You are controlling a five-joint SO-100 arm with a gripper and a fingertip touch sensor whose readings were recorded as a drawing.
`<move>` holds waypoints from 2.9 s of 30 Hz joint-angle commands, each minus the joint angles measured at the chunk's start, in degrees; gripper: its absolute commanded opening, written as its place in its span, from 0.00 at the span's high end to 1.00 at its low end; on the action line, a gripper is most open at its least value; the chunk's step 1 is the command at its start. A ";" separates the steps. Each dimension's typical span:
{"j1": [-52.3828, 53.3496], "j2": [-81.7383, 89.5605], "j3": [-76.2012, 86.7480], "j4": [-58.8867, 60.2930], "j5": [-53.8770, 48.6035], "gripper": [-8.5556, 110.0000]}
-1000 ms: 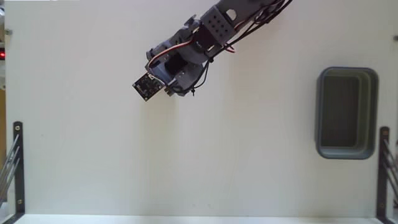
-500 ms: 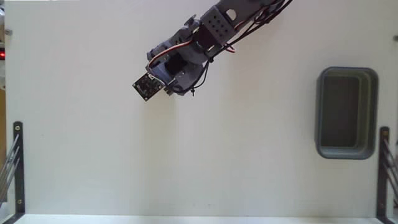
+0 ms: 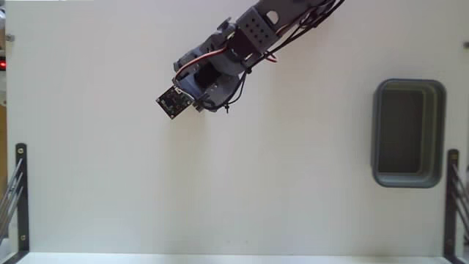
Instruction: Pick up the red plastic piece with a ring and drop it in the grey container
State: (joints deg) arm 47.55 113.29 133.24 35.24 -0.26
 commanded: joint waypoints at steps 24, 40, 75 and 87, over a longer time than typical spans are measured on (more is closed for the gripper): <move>1.10 0.83 0.32 -0.28 0.26 0.52; 1.10 0.83 0.32 -0.28 0.26 0.56; 1.10 0.83 0.32 -0.28 0.26 0.65; 1.10 0.83 0.32 -0.28 0.26 0.67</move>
State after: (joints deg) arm 47.55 113.29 133.24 35.24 -0.26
